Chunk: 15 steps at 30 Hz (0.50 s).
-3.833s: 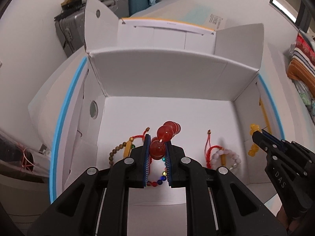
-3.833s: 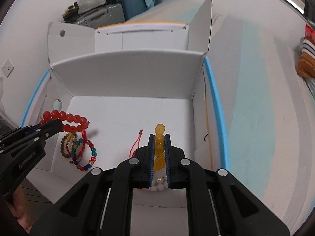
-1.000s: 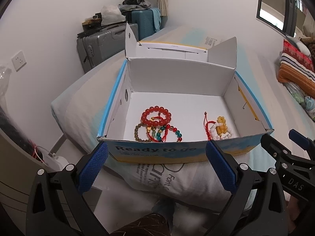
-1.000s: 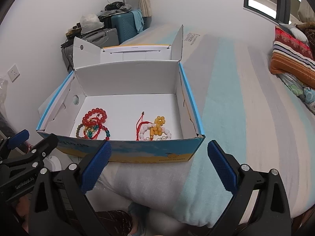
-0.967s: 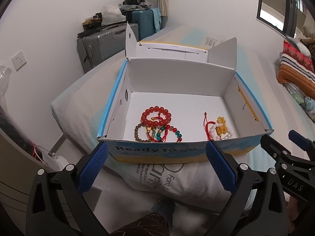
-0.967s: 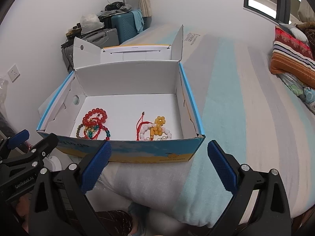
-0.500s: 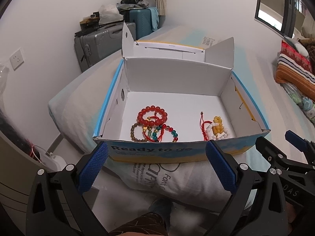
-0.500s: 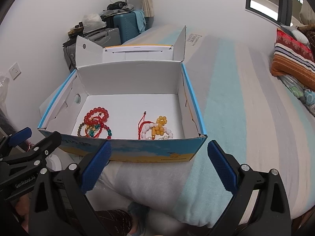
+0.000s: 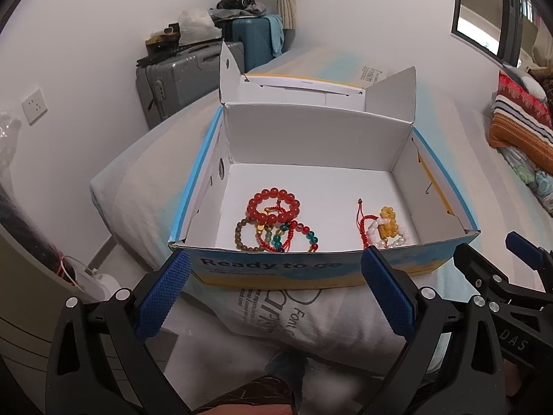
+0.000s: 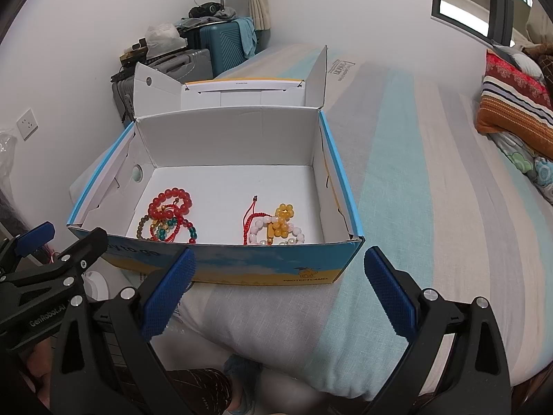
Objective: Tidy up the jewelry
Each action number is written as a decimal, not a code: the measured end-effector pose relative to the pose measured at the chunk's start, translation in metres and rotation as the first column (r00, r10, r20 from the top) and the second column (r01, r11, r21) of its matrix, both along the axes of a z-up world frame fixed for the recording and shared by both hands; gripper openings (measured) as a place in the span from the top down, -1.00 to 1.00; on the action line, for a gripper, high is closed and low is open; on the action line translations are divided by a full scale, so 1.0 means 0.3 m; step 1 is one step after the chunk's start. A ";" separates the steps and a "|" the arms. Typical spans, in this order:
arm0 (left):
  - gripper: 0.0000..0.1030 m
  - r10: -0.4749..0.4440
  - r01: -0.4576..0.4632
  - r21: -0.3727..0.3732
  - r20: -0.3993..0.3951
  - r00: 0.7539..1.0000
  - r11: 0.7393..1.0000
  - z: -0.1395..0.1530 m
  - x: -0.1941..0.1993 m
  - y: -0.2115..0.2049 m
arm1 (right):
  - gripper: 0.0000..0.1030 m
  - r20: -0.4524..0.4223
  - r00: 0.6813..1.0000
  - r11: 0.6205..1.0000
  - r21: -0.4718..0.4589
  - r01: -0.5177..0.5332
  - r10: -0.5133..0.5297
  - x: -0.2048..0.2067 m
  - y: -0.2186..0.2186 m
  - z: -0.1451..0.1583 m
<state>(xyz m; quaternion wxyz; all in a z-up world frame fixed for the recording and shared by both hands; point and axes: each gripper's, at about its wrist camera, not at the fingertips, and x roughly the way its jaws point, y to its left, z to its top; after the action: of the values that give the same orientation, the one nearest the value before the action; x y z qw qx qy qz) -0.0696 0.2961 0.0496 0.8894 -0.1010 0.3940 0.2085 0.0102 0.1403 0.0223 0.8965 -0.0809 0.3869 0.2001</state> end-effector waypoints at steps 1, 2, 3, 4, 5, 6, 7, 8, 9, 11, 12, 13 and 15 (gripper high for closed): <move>-0.89 -0.001 0.001 0.001 -0.001 1.000 1.000 -0.001 0.001 -0.001 | -0.83 0.000 1.000 1.000 0.001 0.000 0.000 0.000 0.000 0.000; -0.89 -0.001 0.001 0.003 -0.003 1.000 1.000 -0.001 0.001 -0.003 | -0.82 -0.001 1.000 1.000 0.000 0.000 0.000 0.001 0.001 0.000; -0.89 -0.001 0.001 0.005 -0.003 1.000 1.000 -0.001 0.001 -0.004 | -0.82 -0.001 1.000 1.000 0.001 -0.001 0.001 0.000 0.001 0.000; -0.89 -0.002 0.002 0.003 -0.002 1.000 1.000 -0.001 0.001 -0.003 | -0.83 0.000 1.000 1.000 0.000 -0.002 0.002 -0.002 0.000 0.002; -0.89 -0.002 0.002 0.000 -0.002 1.000 1.000 -0.001 0.001 -0.003 | -0.82 0.001 1.000 1.000 0.000 -0.003 0.003 -0.003 0.000 0.002; -0.89 -0.002 0.002 0.001 -0.002 1.000 1.000 0.000 0.001 -0.003 | -0.83 0.001 1.000 1.000 0.000 -0.003 0.003 -0.004 0.000 0.002; -0.89 -0.001 0.001 0.001 -0.002 1.000 1.000 0.001 0.001 -0.003 | -0.83 0.000 1.000 1.000 0.000 -0.003 0.003 -0.003 0.000 0.002; -0.89 0.002 -0.002 0.000 -0.001 1.000 1.000 0.001 0.001 -0.001 | -0.83 -0.001 1.000 1.000 0.001 -0.003 0.003 -0.004 0.000 0.003; -0.88 0.003 -0.003 -0.003 -0.001 1.000 1.000 0.001 0.001 0.000 | -0.83 -0.001 1.000 1.000 0.002 -0.003 0.003 -0.005 0.000 0.004; -0.87 0.002 -0.002 -0.012 0.000 1.000 1.000 0.002 0.000 0.002 | -0.83 0.002 1.000 1.000 -0.001 -0.004 0.004 -0.005 0.000 0.004; -0.86 -0.001 0.001 -0.018 0.001 1.000 1.000 0.001 0.001 0.004 | -0.83 0.002 1.000 1.000 -0.001 -0.004 0.004 -0.005 0.000 0.003; -0.86 -0.004 0.004 -0.024 0.000 1.000 1.000 0.000 0.001 0.004 | -0.83 0.000 1.000 1.000 -0.001 -0.003 0.003 -0.004 0.001 0.003; -0.86 -0.008 0.008 -0.029 -0.001 1.000 1.000 -0.002 0.003 0.004 | -0.82 0.000 1.000 1.000 -0.002 -0.004 0.004 -0.005 0.001 0.002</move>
<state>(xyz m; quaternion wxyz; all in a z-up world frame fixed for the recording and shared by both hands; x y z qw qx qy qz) -0.0688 0.2974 0.0491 0.8886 -0.1120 0.3978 0.1992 0.0087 0.1407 0.0229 0.8960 -0.0825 0.3870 0.2016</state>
